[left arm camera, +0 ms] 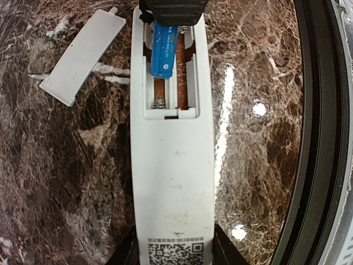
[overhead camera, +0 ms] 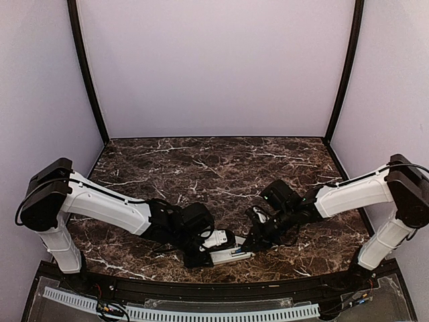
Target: Load the batteries into the remote control
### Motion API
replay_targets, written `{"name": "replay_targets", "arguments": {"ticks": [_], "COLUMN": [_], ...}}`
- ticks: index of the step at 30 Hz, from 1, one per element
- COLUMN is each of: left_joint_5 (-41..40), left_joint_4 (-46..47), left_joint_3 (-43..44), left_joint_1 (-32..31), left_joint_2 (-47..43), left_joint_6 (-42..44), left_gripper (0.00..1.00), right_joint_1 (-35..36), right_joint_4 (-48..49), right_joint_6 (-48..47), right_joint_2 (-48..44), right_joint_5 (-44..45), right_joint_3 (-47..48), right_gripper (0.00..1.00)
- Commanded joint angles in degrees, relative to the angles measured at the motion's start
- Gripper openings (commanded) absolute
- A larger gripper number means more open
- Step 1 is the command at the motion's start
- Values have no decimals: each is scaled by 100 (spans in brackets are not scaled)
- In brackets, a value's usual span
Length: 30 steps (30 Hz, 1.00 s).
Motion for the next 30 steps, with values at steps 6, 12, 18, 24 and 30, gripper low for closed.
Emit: {"name": "replay_targets", "arguments": {"ticks": [6, 12, 18, 24, 30], "left_joint_5": [32, 43, 110, 301, 399], "left_joint_4": [-214, -222, -177, -47, 37], "left_joint_3": [-63, -60, -77, -28, 227], "left_joint_1": [-17, -17, -17, -17, -11], "left_joint_2": [249, 250, 258, 235, 212], "left_joint_6": [-37, -37, -23, -84, -25], "left_gripper": [2, 2, 3, 30, 52], "right_joint_1": [106, 118, 125, 127, 127], "right_joint_4": [347, 533, 605, 515, 300], "right_joint_6": [102, 123, 136, 131, 41], "right_joint_2": [186, 415, 513, 486, 474], "right_joint_5": [-4, -28, -45, 1, 155], "right_joint_3": [-65, -34, -29, -141, -135], "right_gripper": [0, 0, 0, 0, 0]}}
